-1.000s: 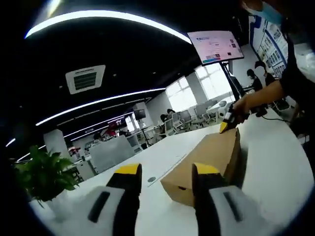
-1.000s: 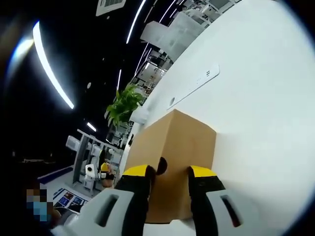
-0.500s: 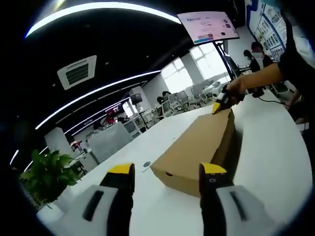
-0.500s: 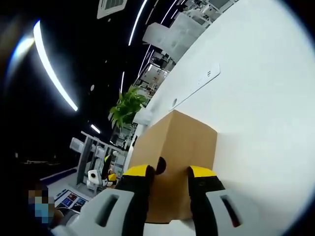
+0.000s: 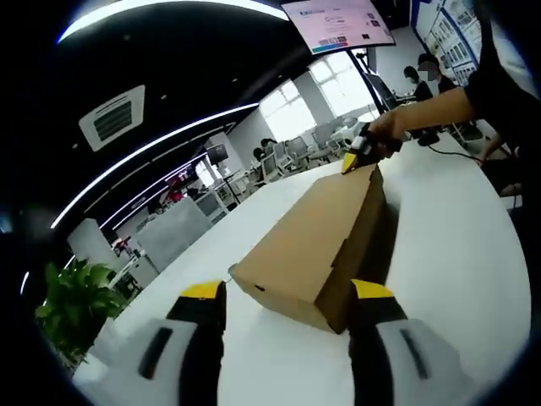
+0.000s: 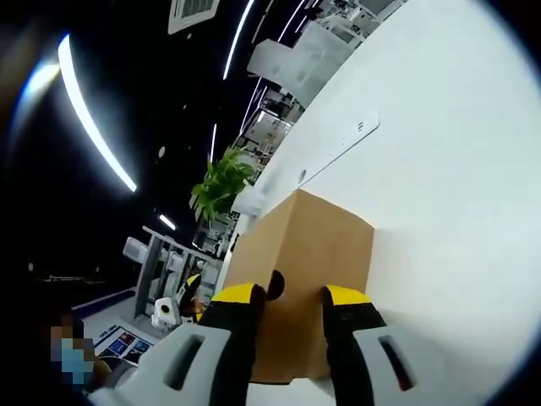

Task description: Operate the shoe box by opening the lid, removing the specified soft item, and placing it in the target area until the item is outside and the box remains undamaged.

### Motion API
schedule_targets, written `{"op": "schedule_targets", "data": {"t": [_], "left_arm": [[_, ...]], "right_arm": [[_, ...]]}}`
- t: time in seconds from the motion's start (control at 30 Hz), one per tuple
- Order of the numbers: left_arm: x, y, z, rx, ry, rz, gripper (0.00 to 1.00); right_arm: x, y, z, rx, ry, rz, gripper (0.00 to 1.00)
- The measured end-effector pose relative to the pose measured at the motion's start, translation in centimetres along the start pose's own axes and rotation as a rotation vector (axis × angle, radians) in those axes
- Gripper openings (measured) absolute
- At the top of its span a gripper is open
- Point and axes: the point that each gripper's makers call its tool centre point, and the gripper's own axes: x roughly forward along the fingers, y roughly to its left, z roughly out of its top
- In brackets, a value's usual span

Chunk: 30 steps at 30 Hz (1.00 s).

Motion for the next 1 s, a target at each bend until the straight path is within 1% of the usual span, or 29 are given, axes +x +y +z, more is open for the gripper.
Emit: {"op": "schedule_targets", "data": {"t": [0.07, 0.1, 0.17, 0.2, 0.27, 0.4, 0.5, 0.53, 0.57, 0.6, 0.63, 0.73, 0.77, 0.83, 0.9, 1.0], "left_arm": [[0.2, -0.2, -0.1, 0.036, 0.016, 0.003, 0.61], [0.3, -0.6, -0.2, 0.040, 0.025, -0.008, 0.60], [0.4, -0.9, -0.1, 0.039, 0.028, -0.009, 0.60], [0.5, -1.4, 0.0, 0.050, 0.022, -0.031, 0.59], [0.7, -1.8, 0.1, 0.055, 0.025, -0.031, 0.62], [0.7, -2.7, 0.4, 0.103, 0.029, -0.040, 0.65], [0.8, -3.0, 0.8, 0.154, 0.019, -0.044, 0.66], [0.8, -3.0, 1.5, 0.200, -0.021, -0.034, 0.66], [0.7, -3.4, 1.6, 0.206, -0.024, -0.043, 0.65], [0.7, -3.8, 1.4, 0.186, -0.011, -0.061, 0.66], [0.7, -3.9, 1.5, 0.176, -0.010, -0.061, 0.68], [1.0, -4.0, 1.5, 0.170, 0.004, -0.059, 0.67], [1.0, -3.8, 1.3, 0.201, 0.027, -0.036, 0.68], [1.1, -4.0, 1.1, 0.302, 0.062, -0.029, 0.68], [1.1, -4.7, 1.4, 0.302, 0.056, -0.036, 0.69], [1.0, -4.9, 1.5, 0.288, 0.052, -0.047, 0.68]], "right_arm": [[0.0, 0.0, 0.0, 0.000, 0.004, 0.001, 0.30], [0.0, 0.0, 0.0, 0.003, 0.005, 0.001, 0.30], [0.0, 0.0, 0.1, 0.002, 0.005, 0.000, 0.30], [-0.1, -0.1, 0.2, 0.001, 0.005, 0.000, 0.30], [0.0, -0.1, 0.2, 0.001, 0.004, 0.002, 0.30], [0.0, 0.0, 0.0, -0.003, -0.001, 0.000, 0.30], [0.0, 0.1, 0.0, -0.003, -0.003, 0.003, 0.30], [0.0, 0.0, 0.0, -0.002, -0.005, 0.004, 0.30], [0.0, 0.0, 0.0, -0.002, -0.006, 0.005, 0.30], [0.0, 0.0, 0.0, -0.004, -0.008, 0.006, 0.30], [0.0, 0.0, 0.0, -0.003, -0.009, 0.007, 0.30], [0.0, 0.0, 0.0, -0.002, -0.006, 0.003, 0.30], [0.1, 0.1, 0.1, -0.005, 0.002, -0.001, 0.30], [0.1, 0.0, 0.2, -0.008, 0.011, -0.002, 0.30], [0.1, 0.0, 0.1, -0.006, 0.011, 0.000, 0.30], [0.0, -0.2, 0.4, -0.010, 0.007, 0.000, 0.30]]}}
